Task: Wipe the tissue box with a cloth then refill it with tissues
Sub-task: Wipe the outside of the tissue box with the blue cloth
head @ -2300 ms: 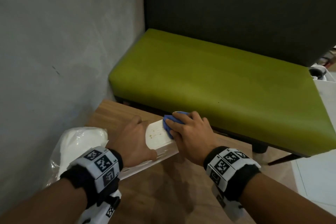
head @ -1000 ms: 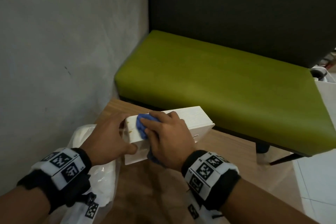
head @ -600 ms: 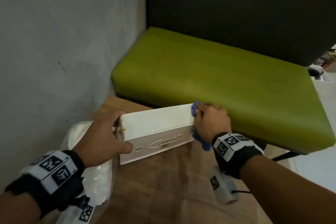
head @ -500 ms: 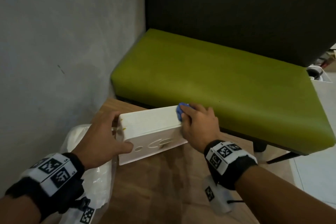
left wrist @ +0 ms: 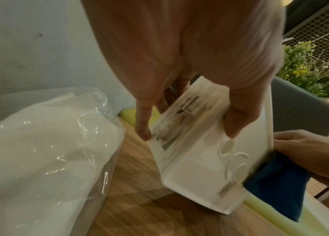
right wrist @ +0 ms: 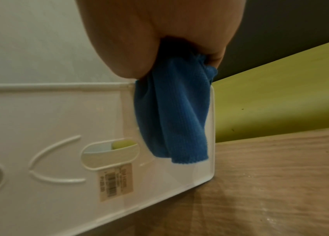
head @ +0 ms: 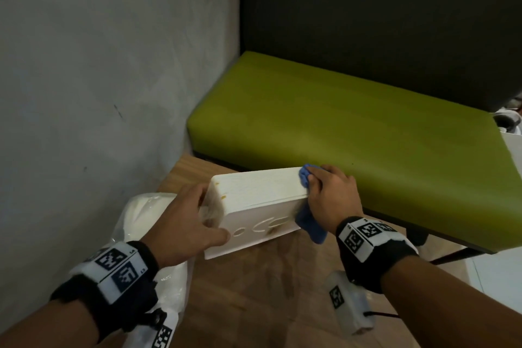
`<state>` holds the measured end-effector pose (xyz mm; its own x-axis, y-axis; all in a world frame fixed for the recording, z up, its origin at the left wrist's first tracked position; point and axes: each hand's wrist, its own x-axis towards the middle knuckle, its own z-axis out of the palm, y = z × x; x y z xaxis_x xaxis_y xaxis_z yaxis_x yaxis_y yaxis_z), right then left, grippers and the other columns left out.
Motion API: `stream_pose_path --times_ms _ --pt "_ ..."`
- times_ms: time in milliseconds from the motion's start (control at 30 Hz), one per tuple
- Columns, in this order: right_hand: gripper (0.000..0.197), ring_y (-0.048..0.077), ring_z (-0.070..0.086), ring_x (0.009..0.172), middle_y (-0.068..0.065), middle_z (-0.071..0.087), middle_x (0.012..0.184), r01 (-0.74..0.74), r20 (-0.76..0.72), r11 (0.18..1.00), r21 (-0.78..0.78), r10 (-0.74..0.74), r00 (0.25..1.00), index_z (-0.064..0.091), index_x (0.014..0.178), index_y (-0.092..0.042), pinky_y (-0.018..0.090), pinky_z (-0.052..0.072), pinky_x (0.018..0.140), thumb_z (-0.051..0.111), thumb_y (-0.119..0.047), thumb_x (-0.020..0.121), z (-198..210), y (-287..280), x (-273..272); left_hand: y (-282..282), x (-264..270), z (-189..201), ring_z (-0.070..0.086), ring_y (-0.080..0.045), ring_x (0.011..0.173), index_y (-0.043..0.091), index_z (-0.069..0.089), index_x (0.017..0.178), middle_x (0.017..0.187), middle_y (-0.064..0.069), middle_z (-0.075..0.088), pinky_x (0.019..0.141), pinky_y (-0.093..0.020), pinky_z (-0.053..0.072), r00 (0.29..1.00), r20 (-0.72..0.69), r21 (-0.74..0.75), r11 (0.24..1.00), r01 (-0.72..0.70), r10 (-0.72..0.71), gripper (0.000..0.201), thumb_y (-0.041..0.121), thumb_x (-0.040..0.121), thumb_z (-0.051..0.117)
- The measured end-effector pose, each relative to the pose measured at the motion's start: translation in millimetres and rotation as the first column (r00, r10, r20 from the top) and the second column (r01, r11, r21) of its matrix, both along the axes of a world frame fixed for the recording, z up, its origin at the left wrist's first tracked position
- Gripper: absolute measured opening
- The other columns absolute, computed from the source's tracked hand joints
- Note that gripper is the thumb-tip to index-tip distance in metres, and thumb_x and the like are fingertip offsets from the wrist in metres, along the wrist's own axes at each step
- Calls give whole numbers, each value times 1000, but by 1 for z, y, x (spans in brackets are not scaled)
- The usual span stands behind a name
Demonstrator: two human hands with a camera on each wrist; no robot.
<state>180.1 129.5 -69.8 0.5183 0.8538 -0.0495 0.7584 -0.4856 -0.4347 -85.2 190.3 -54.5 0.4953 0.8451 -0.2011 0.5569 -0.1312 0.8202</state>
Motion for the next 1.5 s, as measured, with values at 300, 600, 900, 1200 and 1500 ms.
stream_pose_path --times_ms 300,600,900,1200,1500 --pt "31 31 63 107 8 71 119 -111 -176 989 102 128 976 70 115 -21 35 50 90 45 -23 97 38 3 -24 4 15 27 49 -13 109 48 40 128 114 9 46 88 -34 51 999 19 114 993 -28 26 84 66 51 71" --pt "28 11 59 114 -5 68 125 -296 -251 871 391 410 877 70 118 -25 28 46 98 51 -25 97 118 20 -67 12 30 69 55 -11 86 24 57 107 97 4 51 67 -26 49 989 -119 273 961 -50 86 58 31 58 87" --pt "32 16 59 120 -2 68 127 -101 -400 984 147 152 904 68 123 -26 18 40 95 47 -26 98 83 7 -36 15 29 82 57 -12 89 22 59 113 99 4 51 66 -12 40 986 -166 303 953 19 33 65 31 56 90" --pt "30 3 56 111 -8 66 125 -198 -379 902 384 349 857 68 121 -25 13 39 96 50 -22 98 105 17 -53 18 30 82 57 -13 93 23 57 115 102 2 52 66 -15 44 984 -165 220 975 -35 72 62 29 62 89" --pt "36 36 53 113 16 49 128 169 -339 971 167 -105 935 51 129 -14 39 41 100 54 -22 93 37 6 -31 12 29 57 68 -21 104 30 62 118 116 1 68 85 -43 59 971 70 -256 945 -204 228 68 54 56 76"
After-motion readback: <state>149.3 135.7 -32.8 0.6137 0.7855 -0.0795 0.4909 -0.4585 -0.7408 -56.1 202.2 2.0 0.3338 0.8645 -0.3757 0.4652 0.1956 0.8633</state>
